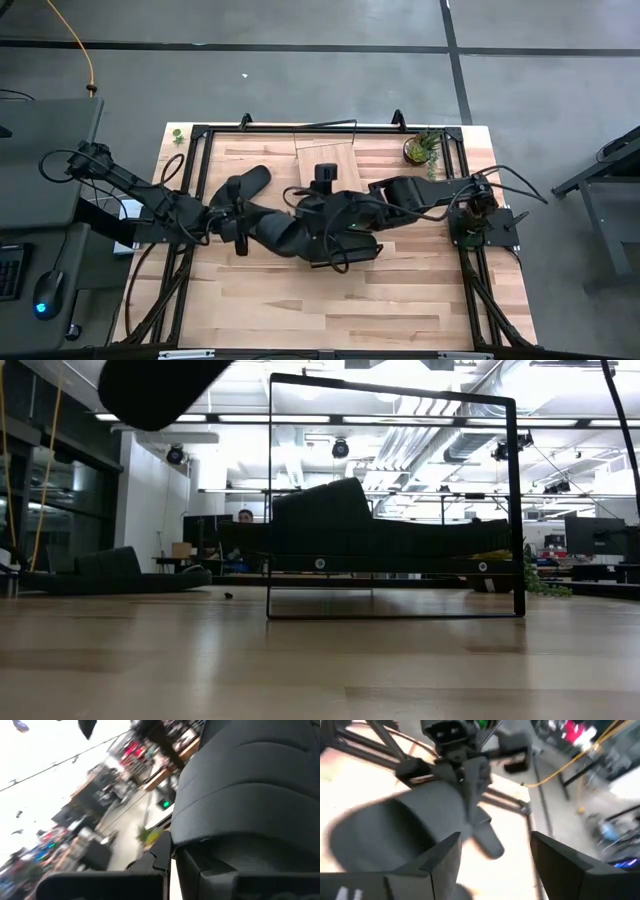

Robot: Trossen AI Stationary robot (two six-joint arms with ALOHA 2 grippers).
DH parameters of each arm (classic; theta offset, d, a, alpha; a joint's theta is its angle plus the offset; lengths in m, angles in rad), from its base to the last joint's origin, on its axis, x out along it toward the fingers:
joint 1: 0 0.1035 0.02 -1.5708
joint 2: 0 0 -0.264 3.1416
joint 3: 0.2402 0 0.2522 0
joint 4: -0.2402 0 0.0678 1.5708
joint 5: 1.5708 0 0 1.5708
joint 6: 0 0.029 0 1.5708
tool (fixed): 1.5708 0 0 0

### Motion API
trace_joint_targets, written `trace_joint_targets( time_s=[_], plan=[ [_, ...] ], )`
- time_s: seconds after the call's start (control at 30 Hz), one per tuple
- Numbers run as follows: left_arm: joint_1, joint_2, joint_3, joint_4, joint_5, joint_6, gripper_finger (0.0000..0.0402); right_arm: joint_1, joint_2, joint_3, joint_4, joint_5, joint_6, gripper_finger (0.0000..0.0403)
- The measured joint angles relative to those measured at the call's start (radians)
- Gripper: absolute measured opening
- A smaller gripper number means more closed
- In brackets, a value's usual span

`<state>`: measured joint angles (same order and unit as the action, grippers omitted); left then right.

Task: Pick and place slides into the shelf
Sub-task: Put the bottom black slipper on the shelf

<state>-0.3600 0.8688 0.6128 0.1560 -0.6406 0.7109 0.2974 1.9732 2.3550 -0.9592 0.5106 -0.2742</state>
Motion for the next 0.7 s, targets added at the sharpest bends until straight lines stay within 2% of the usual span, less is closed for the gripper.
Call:
trace_joint_targets(
  time_s=[0.13,0.2,0.33,0.5,0.7],
  plan=[
    [0.001,0.0,0.0,0.007,-0.119,0.046,0.0002,-0.003,-0.001,0.0,-0.056,-0.006,0.129,0.0227],
    [0.001,0.0,0.0,0.021,-0.139,0.08,0.0004,-0.003,-0.001,0.0,-0.089,-0.006,0.167,0.0227],
    [0.025,0.005,0.001,0.053,-0.135,0.149,0.0004,-0.003,-0.004,0.0,-0.1,-0.006,0.174,0.0227],
    [0.139,0.026,0.002,0.066,-0.132,0.182,0.0004,-0.003,-0.004,0.0,-0.119,-0.008,0.234,0.0227],
    [0.3,0.099,0.013,0.072,-0.008,0.183,0.0005,-0.003,-0.004,0.0,-0.141,-0.018,0.272,0.0227]
  ],
)
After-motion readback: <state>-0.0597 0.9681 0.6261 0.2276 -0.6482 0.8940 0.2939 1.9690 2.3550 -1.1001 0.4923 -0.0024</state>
